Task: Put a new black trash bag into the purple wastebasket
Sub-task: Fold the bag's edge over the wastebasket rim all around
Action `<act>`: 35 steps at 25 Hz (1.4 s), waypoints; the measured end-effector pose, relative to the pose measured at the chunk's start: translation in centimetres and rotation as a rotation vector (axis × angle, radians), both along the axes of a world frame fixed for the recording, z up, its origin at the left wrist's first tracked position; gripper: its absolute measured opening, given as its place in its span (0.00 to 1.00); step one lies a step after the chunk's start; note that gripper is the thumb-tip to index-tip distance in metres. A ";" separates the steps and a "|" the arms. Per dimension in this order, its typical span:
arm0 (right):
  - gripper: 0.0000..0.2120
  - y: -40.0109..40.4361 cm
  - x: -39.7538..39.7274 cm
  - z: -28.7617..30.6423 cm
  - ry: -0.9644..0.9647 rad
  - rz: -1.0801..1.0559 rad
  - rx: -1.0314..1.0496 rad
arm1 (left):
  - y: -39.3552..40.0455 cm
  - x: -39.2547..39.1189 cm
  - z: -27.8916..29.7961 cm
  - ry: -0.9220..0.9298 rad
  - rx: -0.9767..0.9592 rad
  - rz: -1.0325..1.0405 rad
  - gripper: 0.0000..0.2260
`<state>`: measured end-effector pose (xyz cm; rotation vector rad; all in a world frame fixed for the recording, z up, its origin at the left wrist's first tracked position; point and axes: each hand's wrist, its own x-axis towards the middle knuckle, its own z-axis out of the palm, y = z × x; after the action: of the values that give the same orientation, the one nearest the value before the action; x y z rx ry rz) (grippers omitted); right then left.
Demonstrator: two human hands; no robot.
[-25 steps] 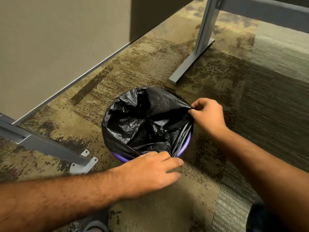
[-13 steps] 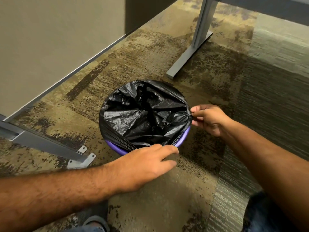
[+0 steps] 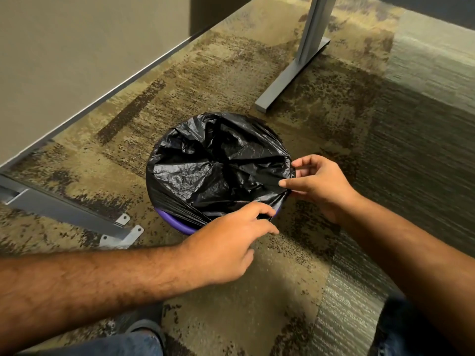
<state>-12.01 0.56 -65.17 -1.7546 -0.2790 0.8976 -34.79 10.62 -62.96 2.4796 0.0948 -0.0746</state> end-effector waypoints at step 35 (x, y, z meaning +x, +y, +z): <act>0.08 -3.4 -1.7 -2.5 0.439 0.069 -0.051 | 11.1 -12.7 -4.5 -0.345 0.409 0.186 0.09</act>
<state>-13.72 -2.83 -67.71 -1.5516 -0.0286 1.3189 -47.46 21.68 -67.51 2.8327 0.2100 0.4957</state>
